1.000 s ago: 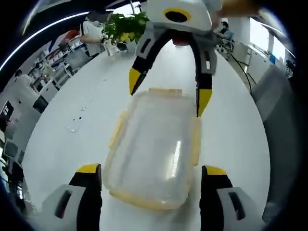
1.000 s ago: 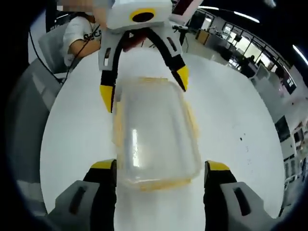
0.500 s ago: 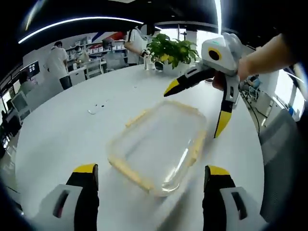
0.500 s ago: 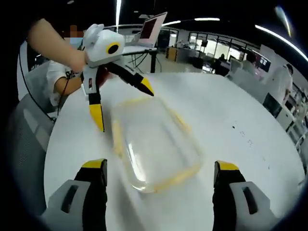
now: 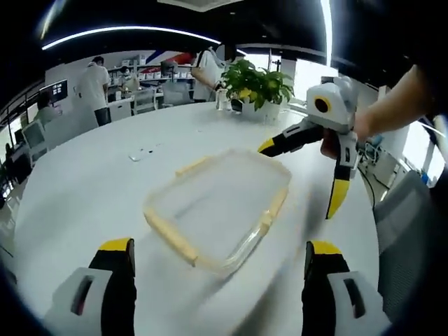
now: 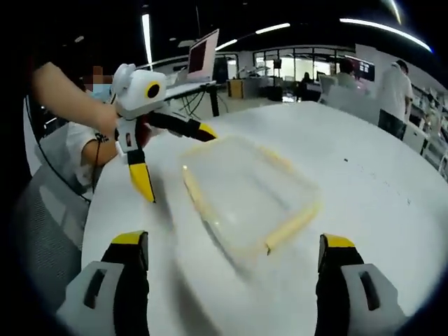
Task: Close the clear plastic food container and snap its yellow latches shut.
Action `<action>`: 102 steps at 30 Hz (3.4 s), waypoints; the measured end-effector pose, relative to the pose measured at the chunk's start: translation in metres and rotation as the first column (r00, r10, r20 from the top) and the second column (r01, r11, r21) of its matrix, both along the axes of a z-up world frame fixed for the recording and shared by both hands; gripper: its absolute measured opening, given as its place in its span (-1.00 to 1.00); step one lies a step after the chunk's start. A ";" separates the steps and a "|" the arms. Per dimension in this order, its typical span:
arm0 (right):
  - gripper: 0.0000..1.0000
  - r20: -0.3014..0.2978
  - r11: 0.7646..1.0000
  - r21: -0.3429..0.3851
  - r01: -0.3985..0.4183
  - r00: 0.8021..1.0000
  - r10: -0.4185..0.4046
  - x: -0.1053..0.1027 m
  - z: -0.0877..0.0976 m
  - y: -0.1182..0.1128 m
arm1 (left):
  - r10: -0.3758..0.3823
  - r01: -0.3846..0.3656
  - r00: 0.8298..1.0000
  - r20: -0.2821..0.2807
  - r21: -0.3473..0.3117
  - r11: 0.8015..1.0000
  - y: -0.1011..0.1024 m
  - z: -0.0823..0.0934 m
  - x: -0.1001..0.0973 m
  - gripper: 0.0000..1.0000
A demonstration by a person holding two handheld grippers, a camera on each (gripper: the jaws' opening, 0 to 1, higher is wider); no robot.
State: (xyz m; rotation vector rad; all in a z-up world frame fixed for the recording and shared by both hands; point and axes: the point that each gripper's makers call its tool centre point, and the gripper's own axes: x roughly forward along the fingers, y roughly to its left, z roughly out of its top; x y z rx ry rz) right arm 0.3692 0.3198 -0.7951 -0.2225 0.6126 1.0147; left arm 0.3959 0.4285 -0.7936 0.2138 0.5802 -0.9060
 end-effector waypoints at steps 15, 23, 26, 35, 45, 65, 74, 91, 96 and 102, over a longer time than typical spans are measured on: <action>0.98 -0.035 0.996 0.039 0.078 0.996 -0.076 -0.010 0.002 -0.009 | 0.119 -0.119 0.993 -0.009 -0.078 0.990 0.013 0.010 -0.006 0.95; 0.97 -0.055 0.983 0.086 0.160 0.986 -0.156 -0.018 0.007 -0.017 | 0.193 -0.195 0.981 -0.027 -0.129 0.972 0.032 0.019 -0.014 0.85; 0.97 -0.051 0.984 0.077 0.163 0.986 -0.160 -0.024 0.007 -0.020 | 0.205 -0.207 0.978 -0.031 -0.135 0.969 0.036 0.018 -0.019 0.85; 0.97 -0.055 0.973 0.087 0.215 0.976 -0.211 -0.035 0.011 -0.034 | 0.240 -0.247 0.969 -0.060 -0.178 0.953 0.044 0.021 -0.037 0.84; 0.91 -0.056 0.957 0.112 0.269 0.963 -0.265 -0.047 0.023 -0.047 | 0.290 -0.306 0.952 -0.102 -0.210 0.929 0.056 0.016 -0.065 0.80; 0.78 -0.082 0.926 0.091 0.367 0.929 -0.361 -0.088 0.028 -0.080 | 0.372 -0.400 0.915 -0.156 -0.245 0.883 0.084 0.019 -0.115 0.72; 0.76 -0.095 0.902 0.100 0.419 0.907 -0.411 -0.111 0.036 -0.095 | 0.407 -0.446 0.894 -0.189 -0.266 0.855 0.097 0.024 -0.142 0.68; 0.72 -0.122 0.857 0.116 0.502 0.864 -0.489 -0.163 0.045 -0.101 | 0.387 -0.429 0.903 -0.187 -0.323 0.844 0.083 0.036 -0.186 0.65; 0.72 -0.116 0.843 0.136 0.520 0.854 -0.508 -0.164 0.049 -0.093 | 0.407 -0.445 0.896 -0.179 -0.343 0.827 0.085 0.037 -0.192 0.61; 0.72 -0.066 0.868 0.093 0.488 0.873 -0.483 -0.171 0.039 -0.088 | 0.432 -0.461 0.887 -0.161 -0.357 0.813 0.088 0.039 -0.190 0.59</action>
